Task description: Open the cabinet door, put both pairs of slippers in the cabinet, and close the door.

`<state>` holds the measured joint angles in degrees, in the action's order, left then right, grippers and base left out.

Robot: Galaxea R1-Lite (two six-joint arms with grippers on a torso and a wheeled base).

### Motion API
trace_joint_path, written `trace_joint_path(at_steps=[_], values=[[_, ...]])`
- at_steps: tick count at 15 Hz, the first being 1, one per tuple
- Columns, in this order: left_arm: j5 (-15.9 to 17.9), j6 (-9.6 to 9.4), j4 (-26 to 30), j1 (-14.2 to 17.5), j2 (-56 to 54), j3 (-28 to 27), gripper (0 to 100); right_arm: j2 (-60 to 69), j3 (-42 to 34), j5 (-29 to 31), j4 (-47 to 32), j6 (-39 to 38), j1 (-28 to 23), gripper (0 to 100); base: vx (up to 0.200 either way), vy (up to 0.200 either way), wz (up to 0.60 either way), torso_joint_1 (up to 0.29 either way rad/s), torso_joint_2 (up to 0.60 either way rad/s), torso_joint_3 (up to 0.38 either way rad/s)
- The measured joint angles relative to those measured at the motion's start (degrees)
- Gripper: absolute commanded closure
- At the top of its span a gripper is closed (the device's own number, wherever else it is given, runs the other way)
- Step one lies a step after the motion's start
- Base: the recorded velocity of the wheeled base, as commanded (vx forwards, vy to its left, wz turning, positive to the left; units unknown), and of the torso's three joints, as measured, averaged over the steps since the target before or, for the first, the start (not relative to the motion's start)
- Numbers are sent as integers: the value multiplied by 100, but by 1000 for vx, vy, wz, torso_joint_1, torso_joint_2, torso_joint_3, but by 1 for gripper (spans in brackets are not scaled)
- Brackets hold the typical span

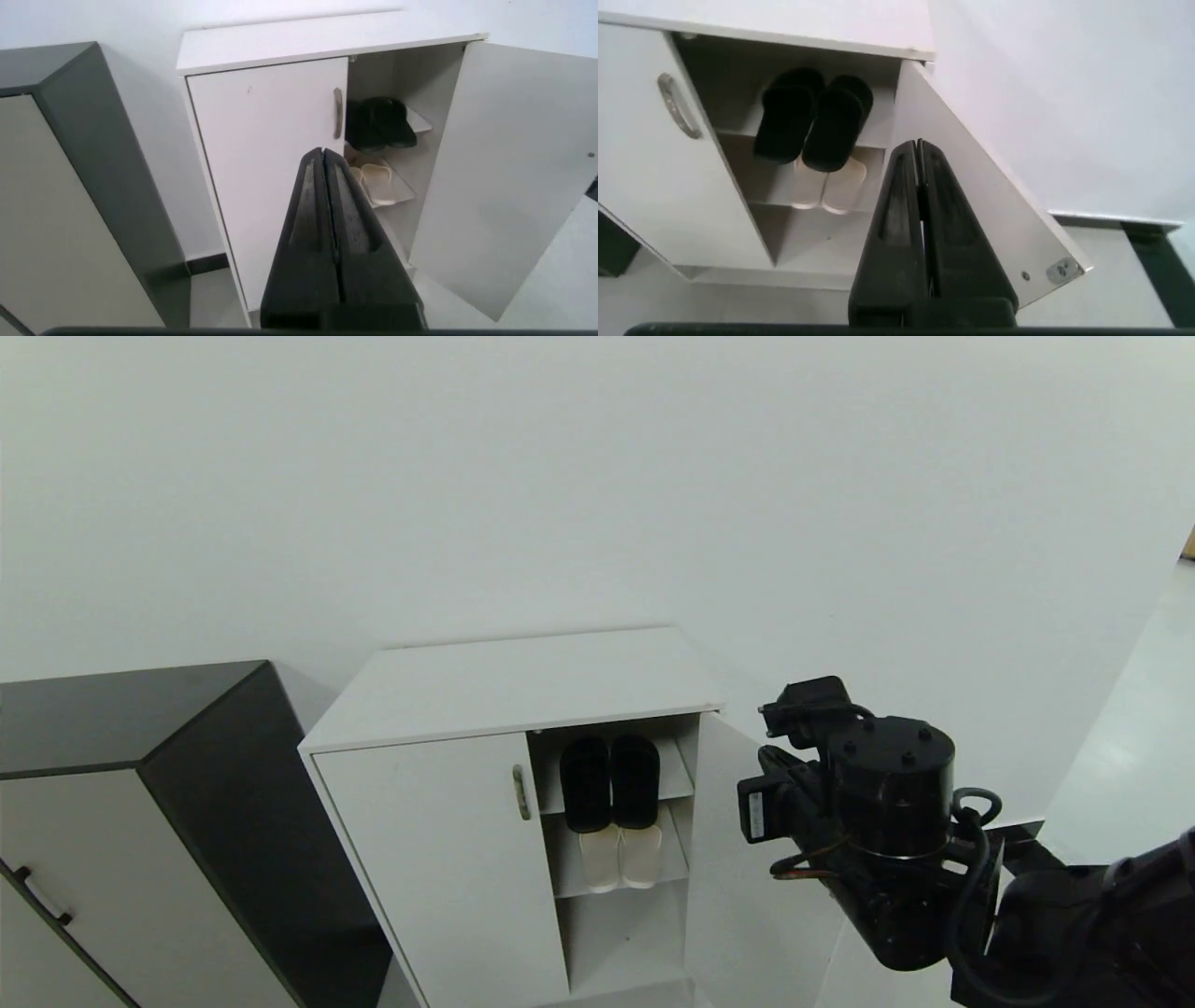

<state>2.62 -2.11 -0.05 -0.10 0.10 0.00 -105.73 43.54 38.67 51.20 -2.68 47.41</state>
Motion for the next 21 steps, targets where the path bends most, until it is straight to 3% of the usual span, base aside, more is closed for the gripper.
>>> trace_joint_path(at_steps=[4,7,11,16,21], values=[[2,0,0,2,0,0,100,-2,544,-11,-697,-194,-284,100,-200,0,0,-9,4,4],[-5,4,2,2,0,0,100,-89,1001,-71,-1045,-202,-664,100,0,0,0,0,0,0],[-6,17,5,2,0,0,100,-375,1946,-744,-2135,-424,-1373,100,0,0,0,0,0,0],[-6,26,5,0,0,0,100,-1232,3200,-1152,-2610,-735,-1971,100,0,0,0,0,0,0],[-6,28,2,0,0,0,100,-1847,3689,-1196,-2755,-813,-2183,100,0,0,0,0,0,0]])
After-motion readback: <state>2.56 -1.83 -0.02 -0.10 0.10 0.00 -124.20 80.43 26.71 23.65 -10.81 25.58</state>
